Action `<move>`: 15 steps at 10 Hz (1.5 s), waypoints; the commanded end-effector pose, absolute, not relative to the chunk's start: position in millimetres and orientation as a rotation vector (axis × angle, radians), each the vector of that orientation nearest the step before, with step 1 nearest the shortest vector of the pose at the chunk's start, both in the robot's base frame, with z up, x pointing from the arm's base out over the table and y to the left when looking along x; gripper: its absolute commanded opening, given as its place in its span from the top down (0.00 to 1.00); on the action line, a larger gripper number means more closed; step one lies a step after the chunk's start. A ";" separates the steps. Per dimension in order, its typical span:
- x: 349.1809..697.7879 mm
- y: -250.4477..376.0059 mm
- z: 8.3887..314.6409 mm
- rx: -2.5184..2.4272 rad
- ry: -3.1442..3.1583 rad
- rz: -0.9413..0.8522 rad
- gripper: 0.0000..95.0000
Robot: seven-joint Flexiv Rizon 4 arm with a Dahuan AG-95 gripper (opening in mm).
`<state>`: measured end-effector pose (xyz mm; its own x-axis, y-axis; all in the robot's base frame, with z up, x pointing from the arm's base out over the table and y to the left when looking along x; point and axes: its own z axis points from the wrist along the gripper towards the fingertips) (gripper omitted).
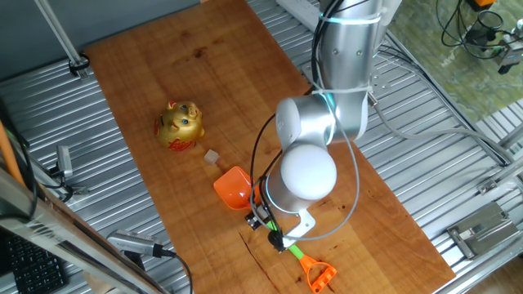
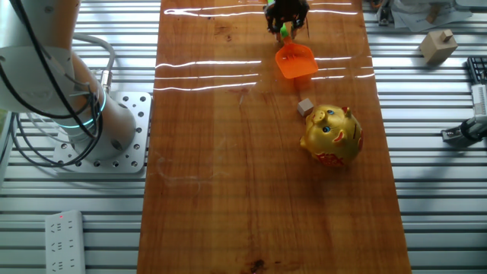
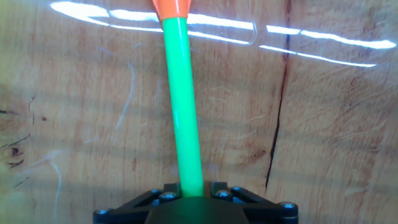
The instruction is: Use a shovel to scoop up an object
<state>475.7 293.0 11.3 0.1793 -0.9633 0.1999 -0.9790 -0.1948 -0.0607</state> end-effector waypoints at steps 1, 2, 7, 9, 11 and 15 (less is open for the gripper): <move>475.5 292.4 11.6 2.348 -1.944 0.296 1.00; 475.5 292.4 11.6 2.346 -1.947 0.295 1.00; 476.2 301.1 55.3 2.306 -2.035 0.257 1.00; 475.3 302.0 65.8 2.312 -2.096 0.226 1.00; 475.3 301.9 66.6 2.342 -2.170 0.144 1.00; 475.3 302.5 66.8 2.441 -2.052 0.133 1.00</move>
<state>475.3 301.7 66.4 0.1347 -0.9909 -0.0052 -0.9858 -0.1334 -0.1020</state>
